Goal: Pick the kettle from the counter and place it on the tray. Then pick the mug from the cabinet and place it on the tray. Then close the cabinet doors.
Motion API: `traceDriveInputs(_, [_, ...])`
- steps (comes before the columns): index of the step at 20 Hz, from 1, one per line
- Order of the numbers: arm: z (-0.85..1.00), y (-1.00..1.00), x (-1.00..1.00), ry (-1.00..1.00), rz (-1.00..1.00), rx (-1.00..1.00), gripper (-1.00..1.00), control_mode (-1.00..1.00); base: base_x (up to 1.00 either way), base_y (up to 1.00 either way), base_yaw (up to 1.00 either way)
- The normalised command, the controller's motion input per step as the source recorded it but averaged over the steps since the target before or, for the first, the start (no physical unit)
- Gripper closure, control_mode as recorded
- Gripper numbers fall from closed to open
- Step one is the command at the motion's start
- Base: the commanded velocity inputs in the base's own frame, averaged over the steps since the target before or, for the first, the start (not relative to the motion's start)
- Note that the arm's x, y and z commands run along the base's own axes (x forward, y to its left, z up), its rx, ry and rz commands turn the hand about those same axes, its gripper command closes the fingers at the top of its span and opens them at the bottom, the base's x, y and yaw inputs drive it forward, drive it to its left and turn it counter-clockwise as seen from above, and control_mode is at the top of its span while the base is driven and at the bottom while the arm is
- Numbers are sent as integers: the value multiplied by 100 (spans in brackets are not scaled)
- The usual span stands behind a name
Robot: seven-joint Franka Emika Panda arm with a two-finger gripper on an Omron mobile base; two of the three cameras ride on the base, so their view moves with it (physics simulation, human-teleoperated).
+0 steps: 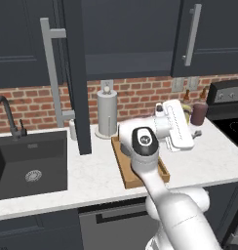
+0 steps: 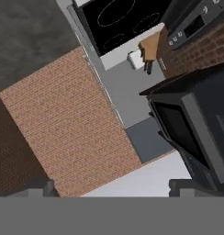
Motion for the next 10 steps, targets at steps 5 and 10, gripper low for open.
traceDriveInputs(5, [0, 69, -10, 3, -25, -24, -100, -100, 0, 0, 0])
traceDriveInputs(10, [0, 65, 0, 6, -23, -22, -100, -100, 0, 0, 0])
